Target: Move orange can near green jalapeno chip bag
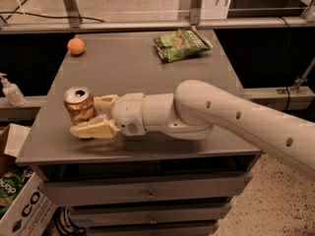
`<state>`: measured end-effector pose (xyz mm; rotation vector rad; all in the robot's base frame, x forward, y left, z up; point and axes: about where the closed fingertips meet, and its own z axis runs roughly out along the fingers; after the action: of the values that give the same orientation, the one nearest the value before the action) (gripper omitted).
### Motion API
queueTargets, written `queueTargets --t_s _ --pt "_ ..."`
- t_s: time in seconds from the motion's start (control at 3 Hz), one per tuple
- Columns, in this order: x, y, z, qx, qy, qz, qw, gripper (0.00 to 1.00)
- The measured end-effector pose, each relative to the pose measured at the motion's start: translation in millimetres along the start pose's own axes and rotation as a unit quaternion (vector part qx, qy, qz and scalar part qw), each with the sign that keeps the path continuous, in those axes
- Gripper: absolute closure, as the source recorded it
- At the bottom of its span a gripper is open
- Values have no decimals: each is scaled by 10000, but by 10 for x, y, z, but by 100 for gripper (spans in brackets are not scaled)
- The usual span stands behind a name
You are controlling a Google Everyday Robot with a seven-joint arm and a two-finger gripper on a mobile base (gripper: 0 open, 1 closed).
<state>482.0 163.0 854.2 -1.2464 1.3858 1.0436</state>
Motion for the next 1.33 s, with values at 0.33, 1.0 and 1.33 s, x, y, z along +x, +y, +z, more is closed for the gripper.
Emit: queueTargets --t_s 0.33,1.0,1.33 --pt "-12 -49 -130 187 42 6 9998 65" --pt "-94 -413 -1081 1268 343 -77 9913 100" --pt "156 -617 -1890 2089 697 212 9752 100"
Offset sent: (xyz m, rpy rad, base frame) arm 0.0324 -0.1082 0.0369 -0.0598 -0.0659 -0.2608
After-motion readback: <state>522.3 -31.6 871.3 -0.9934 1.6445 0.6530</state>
